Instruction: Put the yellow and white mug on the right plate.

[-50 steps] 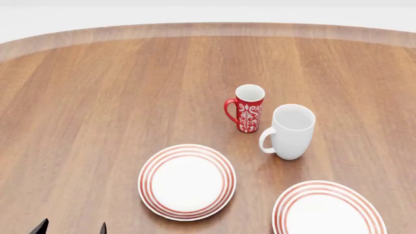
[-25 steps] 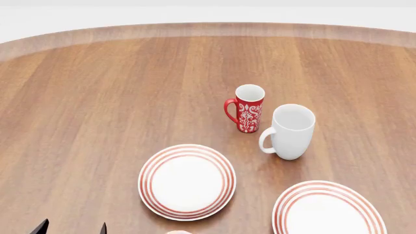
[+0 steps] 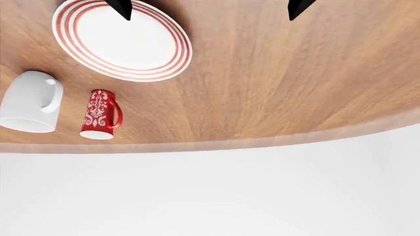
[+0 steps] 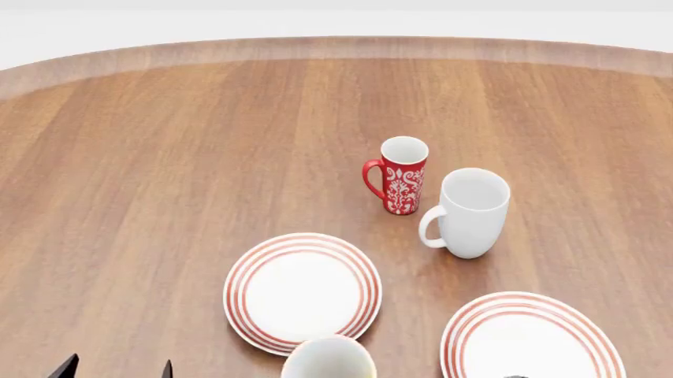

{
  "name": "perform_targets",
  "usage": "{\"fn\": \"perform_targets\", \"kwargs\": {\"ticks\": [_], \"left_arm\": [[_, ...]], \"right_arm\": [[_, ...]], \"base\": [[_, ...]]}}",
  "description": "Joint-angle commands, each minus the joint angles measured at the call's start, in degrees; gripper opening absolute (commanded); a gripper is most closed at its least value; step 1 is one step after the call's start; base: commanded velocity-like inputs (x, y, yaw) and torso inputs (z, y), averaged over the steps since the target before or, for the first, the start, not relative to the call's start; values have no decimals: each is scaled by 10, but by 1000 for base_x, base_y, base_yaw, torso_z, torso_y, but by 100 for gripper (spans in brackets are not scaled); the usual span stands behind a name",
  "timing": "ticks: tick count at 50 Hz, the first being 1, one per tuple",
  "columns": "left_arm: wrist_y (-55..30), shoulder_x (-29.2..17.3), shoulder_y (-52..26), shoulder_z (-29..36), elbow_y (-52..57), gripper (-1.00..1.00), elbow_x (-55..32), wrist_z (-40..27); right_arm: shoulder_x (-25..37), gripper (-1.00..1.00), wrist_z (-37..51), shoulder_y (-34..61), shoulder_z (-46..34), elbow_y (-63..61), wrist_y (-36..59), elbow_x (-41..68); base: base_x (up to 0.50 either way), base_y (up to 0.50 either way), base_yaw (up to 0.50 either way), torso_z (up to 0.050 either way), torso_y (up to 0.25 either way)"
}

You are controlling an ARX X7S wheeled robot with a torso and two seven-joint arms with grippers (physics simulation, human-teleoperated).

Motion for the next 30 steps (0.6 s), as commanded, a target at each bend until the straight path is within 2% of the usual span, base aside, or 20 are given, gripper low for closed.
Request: {"fn": "perform_targets", "kwargs": {"ticks": [1,30], "left_arm": [[-1,-3,-1,2,2,100,-3,-2],[0,-7,-2,8,2,100,-7,-8]], "right_arm": [[8,-100,18,-3,35,-4,3,25],[3,-100,99,-33,179,27,-9,115]], "base": [[0,0,0,0,0],[0,0,0,0,0]]}}
